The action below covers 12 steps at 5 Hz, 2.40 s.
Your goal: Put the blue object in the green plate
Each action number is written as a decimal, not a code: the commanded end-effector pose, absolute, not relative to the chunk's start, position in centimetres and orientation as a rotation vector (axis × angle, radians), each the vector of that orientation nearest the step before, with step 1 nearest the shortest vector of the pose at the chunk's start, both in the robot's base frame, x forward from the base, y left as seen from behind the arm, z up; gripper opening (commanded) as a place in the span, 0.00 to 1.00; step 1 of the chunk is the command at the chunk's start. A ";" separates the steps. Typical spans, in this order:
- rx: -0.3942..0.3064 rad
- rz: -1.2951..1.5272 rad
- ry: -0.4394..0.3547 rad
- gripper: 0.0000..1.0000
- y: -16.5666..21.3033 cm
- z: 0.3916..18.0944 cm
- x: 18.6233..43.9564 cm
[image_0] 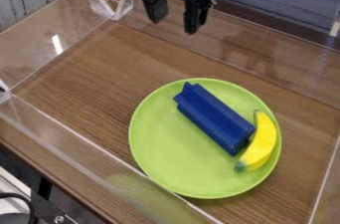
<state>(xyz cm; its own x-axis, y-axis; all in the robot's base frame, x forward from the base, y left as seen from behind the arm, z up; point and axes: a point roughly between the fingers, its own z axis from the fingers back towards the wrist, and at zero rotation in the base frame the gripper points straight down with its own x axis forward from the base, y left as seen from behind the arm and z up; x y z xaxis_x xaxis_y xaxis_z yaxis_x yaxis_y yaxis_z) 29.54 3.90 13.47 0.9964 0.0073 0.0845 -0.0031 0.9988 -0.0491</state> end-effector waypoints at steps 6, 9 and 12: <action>0.000 0.133 -0.185 1.00 5.6 14.9 29.7; -0.002 0.116 -0.191 1.00 4.9 16.1 29.9; -0.012 0.002 -0.178 1.00 2.9 14.7 29.4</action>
<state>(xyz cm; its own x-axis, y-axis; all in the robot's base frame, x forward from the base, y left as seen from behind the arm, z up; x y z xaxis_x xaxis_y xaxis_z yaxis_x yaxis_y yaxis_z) 29.24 3.00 12.97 0.9933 0.0167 0.1147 -0.0144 0.9997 -0.0204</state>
